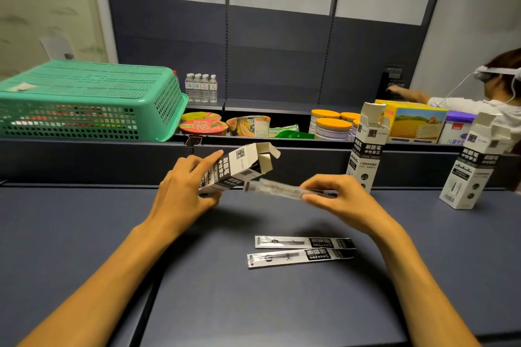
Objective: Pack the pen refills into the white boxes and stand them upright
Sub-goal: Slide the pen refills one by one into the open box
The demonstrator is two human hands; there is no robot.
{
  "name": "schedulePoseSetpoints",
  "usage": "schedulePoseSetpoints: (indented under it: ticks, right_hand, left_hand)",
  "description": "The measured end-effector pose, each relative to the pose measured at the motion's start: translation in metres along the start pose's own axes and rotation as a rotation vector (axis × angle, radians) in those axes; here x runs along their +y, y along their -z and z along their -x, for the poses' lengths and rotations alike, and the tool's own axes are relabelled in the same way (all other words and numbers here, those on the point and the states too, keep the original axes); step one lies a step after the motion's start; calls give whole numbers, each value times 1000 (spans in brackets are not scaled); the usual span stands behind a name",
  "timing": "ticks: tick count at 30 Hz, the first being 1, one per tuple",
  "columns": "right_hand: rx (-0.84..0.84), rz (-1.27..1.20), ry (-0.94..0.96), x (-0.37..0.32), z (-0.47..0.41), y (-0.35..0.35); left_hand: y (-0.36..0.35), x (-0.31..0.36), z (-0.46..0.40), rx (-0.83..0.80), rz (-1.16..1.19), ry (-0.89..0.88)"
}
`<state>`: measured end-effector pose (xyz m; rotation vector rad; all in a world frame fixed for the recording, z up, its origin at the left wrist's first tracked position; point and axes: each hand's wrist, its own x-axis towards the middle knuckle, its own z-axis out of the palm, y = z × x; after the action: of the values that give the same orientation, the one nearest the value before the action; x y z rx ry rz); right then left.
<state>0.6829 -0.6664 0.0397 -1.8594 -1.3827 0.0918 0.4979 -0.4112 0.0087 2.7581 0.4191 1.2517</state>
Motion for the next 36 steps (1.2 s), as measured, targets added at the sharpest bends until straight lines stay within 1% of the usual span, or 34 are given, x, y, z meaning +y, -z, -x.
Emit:
schedulePoseSetpoints:
  ticks: [3, 5, 9, 12, 15, 19, 23, 28, 36]
  right_hand:
    - [159, 33, 113, -3, 0, 3]
    - [262, 102, 182, -2, -1, 6]
    - [434, 345, 280, 3, -5, 11]
    - [502, 618, 361, -4, -11, 16]
    - [517, 790, 412, -18, -19, 15]
    - [514, 835, 417, -29, -31, 13]
    - [551, 838, 408, -33, -37, 14]
    - [516, 777, 374, -23, -32, 22]
    - [500, 766, 350, -26, -33, 16]
  left_hand:
    - [0, -1, 0, 7, -6, 3]
    - [0, -2, 0, 6, -13, 9]
    - [0, -2, 0, 6, -18, 14]
    - [0, -2, 0, 4, -21, 7]
    - [-1, -2, -1, 2, -32, 2]
    - [0, -1, -1, 2, -32, 3]
    - [0, -3, -1, 8, -41, 10]
    - [0, -6, -1, 34, -51, 34]
    - [-2, -5, -1, 11, -43, 16]
